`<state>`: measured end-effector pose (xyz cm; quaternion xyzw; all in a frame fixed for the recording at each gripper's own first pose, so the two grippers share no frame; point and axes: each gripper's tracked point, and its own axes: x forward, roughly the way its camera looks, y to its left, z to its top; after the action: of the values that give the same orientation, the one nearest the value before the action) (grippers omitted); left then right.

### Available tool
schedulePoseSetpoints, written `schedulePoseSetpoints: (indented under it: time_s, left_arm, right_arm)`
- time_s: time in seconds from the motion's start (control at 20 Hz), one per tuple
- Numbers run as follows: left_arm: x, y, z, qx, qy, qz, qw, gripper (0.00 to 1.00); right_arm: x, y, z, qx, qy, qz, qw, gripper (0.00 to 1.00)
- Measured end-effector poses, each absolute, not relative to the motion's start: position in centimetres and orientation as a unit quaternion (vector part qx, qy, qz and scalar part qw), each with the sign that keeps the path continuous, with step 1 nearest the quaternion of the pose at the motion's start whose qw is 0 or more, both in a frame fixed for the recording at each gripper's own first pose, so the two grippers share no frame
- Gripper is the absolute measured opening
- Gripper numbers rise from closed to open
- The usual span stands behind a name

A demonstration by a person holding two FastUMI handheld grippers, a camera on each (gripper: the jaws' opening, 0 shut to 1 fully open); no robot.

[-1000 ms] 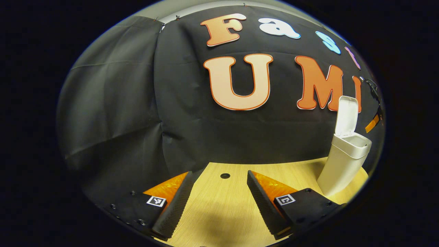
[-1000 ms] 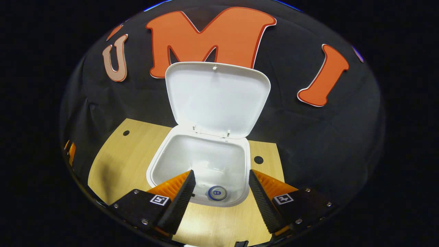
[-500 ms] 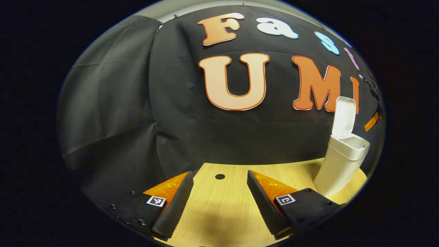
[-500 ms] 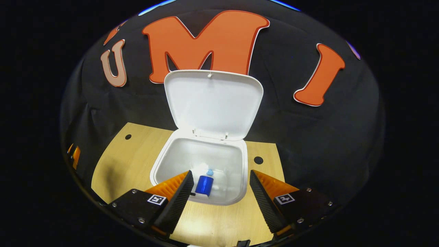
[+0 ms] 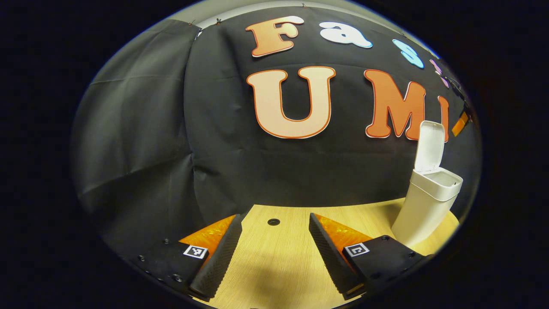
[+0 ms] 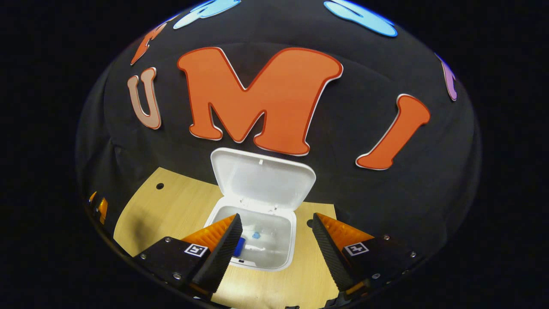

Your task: Press the lid of the desktop garbage bin to open it, pick up the crumpled paper on the desktop and throw it into the bin, then pick up the pop can on the desktop and drop it into the bin, and finally close the garbage bin lid.

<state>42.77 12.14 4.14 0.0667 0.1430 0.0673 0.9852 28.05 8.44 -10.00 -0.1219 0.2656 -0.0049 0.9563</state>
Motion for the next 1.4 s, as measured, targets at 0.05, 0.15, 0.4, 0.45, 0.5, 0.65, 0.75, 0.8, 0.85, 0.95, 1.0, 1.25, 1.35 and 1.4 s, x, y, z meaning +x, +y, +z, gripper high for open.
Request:
schedulePoseSetpoints:
  time_s: [0.05,0.15,0.4,0.45,0.5,0.65,0.75,0.8,0.85,0.95,1.0,1.25,1.35,1.4]
  left_arm:
    - [42.8,12.2,4.2,0.068,0.142,0.067,0.985,1.0]
    - [42.9,12.1,4.2,0.067,0.142,0.066,0.985,1.0]
    - [43.2,13.0,4.0,0.072,0.145,0.074,0.984,1.0]
    - [43.2,13.4,4.0,0.071,0.144,0.077,0.984,0.97]
    - [43.2,13.5,4.1,0.069,0.142,0.079,0.984,0.97]
    - [43.3,14.1,4.3,0.072,0.139,0.084,0.984,1.0]
    - [43.4,14.4,4.4,0.076,0.138,0.087,0.984,1.0]
    - [43.5,14.5,4.4,0.076,0.137,0.087,0.984,1.0]
    - [43.5,14.6,4.3,0.075,0.137,0.087,0.984,1.0]
    - [43.6,14.8,3.9,0.073,0.142,0.087,0.983,1.0]
    - [43.8,14.8,3.8,0.073,0.145,0.088,0.983,1.0]
    - [44.2,14.7,3.9,0.077,0.143,0.083,0.983,1.0]
    - [44.2,14.5,3.8,0.077,0.142,0.081,0.984,1.0]
    - [44.3,14.2,4.0,0.076,0.141,0.079,0.984,0.97]
  right_arm:
    - [28.5,9.0,-9.1,-0.123,0.262,-0.001,0.957,1.0]
    - [29.4,9.7,-7.4,-0.129,0.257,0.006,0.958,0.99]
    - [32.7,12.2,-4.1,-0.099,0.243,0.02,0.965,0.99]
    - [33.6,12.1,-3.8,-0.105,0.242,0.016,0.965,0.99]
    - [34.4,11.9,-3.5,-0.113,0.241,0.012,0.964,0.99]
    - [36.5,12.0,-4.1,-0.109,0.251,0.001,0.962,0.99]
    - [37.7,11.4,-5.1,-0.098,0.261,-0.01,0.96,0.99]
    - [38.7,10.8,-5.4,-0.097,0.262,-0.018,0.96,0.99]
    - [39.5,10.3,-6.0,-0.097,0.262,-0.03,0.96,0.99]
    - [40.5,10.0,-7.4,-0.095,0.27,-0.041,0.957,0.99]
    - [40.7,10.0,-8.0,-0.097,0.276,-0.04,0.955,0.99]
    - [39.4,11.1,-10.8,-0.098,0.316,-0.018,0.944,1.0]
    - [38.4,11.5,-11.8,-0.097,0.327,-0.01,0.94,1.0]
    - [37.8,11.7,-12.4,-0.095,0.332,-0.005,0.938,1.0]
